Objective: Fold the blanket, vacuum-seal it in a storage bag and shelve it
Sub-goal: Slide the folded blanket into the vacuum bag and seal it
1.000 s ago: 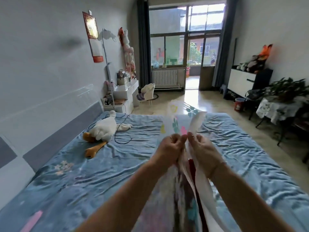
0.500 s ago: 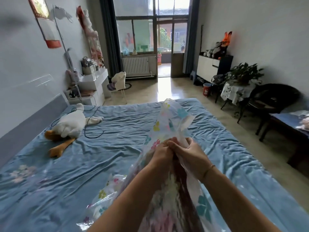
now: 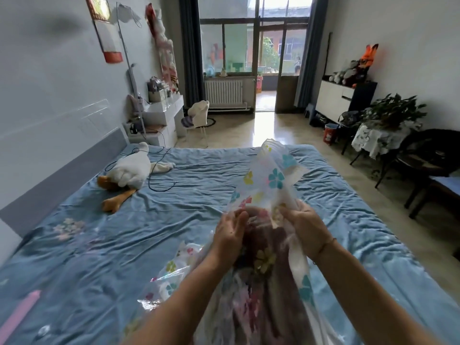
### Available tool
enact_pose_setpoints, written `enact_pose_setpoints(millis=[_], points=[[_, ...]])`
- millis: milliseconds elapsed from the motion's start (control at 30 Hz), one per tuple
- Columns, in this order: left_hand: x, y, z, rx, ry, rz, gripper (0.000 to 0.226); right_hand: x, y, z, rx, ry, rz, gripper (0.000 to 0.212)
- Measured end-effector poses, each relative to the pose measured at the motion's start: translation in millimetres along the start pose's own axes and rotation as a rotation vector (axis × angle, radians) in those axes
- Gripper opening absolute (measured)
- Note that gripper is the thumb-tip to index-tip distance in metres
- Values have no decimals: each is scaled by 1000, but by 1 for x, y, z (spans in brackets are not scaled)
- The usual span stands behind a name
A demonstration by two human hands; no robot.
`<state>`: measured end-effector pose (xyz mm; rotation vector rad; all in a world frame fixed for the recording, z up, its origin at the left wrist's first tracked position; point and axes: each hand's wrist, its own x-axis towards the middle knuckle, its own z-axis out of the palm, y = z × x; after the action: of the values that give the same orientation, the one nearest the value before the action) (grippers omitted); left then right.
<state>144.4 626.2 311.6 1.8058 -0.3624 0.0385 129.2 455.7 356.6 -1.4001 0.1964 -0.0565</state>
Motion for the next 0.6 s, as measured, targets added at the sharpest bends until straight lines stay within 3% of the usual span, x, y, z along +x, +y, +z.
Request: enact_pose_setpoints(millis=[67,100,167,400,500,600], points=[[-15,-17,5,241,-14,-17,71,6,-10,0,-42,3,-34,11],[-22,-24,6,306,19,-50,89,10,-18,1,-58,-4,-41,12],[-31,-27,6,367,60,-37,102,17,-45,2,-68,-35,-68,16],[-8,-2,-10,471,89,-32,91,17,-143,1,-133,-68,-270,20],[-14,-25,10,532,0,-116,102,10,-120,-11,-311,-72,-302,14],[-34,-59,49,564,-175,-167,97,0,-65,-36,-427,-123,-237,21]])
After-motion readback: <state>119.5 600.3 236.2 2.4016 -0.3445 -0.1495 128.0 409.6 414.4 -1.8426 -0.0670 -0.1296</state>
